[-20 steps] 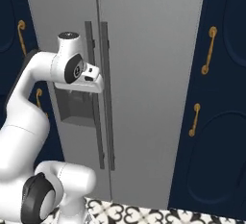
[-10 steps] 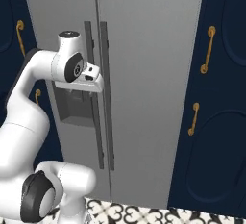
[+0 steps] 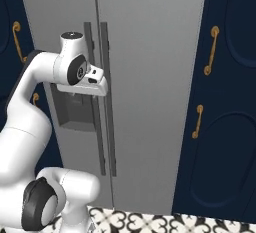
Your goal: Take the strawberry from the fridge and place it on top of the pancake, located on the dining counter.
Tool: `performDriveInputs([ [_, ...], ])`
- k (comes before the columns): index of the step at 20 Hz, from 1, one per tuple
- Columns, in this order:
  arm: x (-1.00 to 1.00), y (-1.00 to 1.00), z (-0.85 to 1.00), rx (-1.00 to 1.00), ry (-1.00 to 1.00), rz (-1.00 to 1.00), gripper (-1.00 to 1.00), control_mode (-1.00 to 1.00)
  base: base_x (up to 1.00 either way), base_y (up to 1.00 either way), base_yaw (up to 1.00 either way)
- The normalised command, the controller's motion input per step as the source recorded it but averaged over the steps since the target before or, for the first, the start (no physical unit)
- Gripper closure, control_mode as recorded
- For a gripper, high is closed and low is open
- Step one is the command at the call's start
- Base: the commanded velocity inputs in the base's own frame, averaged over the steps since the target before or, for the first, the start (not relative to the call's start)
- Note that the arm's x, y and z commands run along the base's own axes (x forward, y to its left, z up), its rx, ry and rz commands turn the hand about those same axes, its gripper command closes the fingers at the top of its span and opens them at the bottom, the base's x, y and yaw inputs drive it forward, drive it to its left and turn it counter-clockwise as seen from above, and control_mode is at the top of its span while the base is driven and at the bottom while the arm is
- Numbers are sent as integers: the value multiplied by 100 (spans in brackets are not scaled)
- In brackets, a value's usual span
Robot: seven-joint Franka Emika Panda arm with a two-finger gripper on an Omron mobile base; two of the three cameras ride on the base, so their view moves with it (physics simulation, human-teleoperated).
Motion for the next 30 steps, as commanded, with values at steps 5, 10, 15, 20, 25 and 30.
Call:
performDriveInputs([
  [5,0,0,0,0,0,0,-100,100,-39,-1,-7],
  [10,0,0,0,0,0,0,-100,-100,-4,0,0],
  [15,44,-3,-15,0,-9,0,-100,-100,0,0,0],
  [20,65,-14,-36,0,-25,0,-100,-100,0,0,0],
  [25,63,0,-22,0,-20,0,-100,-100,0,0,0],
  [30,73,0,-1,0,-2,0,-100,-100,0,0,0],
])
